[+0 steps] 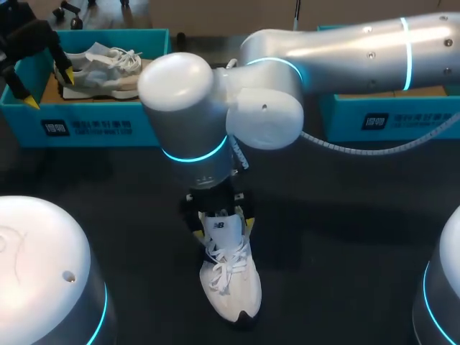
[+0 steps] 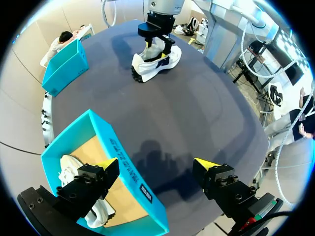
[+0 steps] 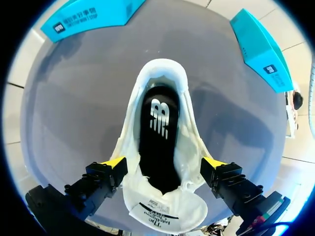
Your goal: Take the shoe out of the shoebox, open the shoe tongue, remove and reinsert the insole, then place the shoe into the shoebox
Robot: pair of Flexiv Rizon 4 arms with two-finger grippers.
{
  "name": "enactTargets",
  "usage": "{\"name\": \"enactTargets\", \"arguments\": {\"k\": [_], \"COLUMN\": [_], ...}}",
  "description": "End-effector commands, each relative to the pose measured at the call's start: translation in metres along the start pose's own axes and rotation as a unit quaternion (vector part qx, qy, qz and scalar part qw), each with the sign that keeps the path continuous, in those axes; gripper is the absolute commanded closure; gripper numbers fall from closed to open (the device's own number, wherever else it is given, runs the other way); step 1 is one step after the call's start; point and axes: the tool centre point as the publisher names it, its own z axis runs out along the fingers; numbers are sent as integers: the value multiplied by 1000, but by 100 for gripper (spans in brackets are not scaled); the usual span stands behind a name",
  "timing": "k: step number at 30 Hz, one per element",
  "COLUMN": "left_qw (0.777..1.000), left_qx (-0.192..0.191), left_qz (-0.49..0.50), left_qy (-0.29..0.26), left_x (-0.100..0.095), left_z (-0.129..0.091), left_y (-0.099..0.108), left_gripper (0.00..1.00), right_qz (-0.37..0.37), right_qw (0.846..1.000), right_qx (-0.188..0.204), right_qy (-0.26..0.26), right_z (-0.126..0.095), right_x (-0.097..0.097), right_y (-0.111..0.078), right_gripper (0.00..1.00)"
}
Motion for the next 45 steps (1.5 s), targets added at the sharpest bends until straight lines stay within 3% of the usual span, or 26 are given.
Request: {"name": "enactTargets", "arguments": {"k": [1, 19, 31, 39, 45], "left_qw": [1000, 1000, 1000, 1000, 1000], "left_qx": [-1, -1, -1, -1, -1], "left_qz": [0, 0, 0, 0, 0], "left_qy": [1, 1, 1, 1, 1], "left_x": [0, 0, 0, 0, 0], "left_z": [-1, -1, -1, -1, -1], "left_y": [0, 0, 0, 0, 0], "left_gripper": [0, 0, 0, 0, 0], "right_qz": [4, 27, 50, 78, 83], "right_qw": [1000, 1000, 999, 997, 996], "right_qx": [-4, 6, 21, 29, 34], "right_qy": [0, -9, 6, -1, -6], "right_z": [-3, -19, -33, -46, -53], "right_x": [0, 3, 11, 19, 22], "right_y": [-7, -25, -58, -91, -103], "right_gripper": [0, 0, 0, 0, 0]}}
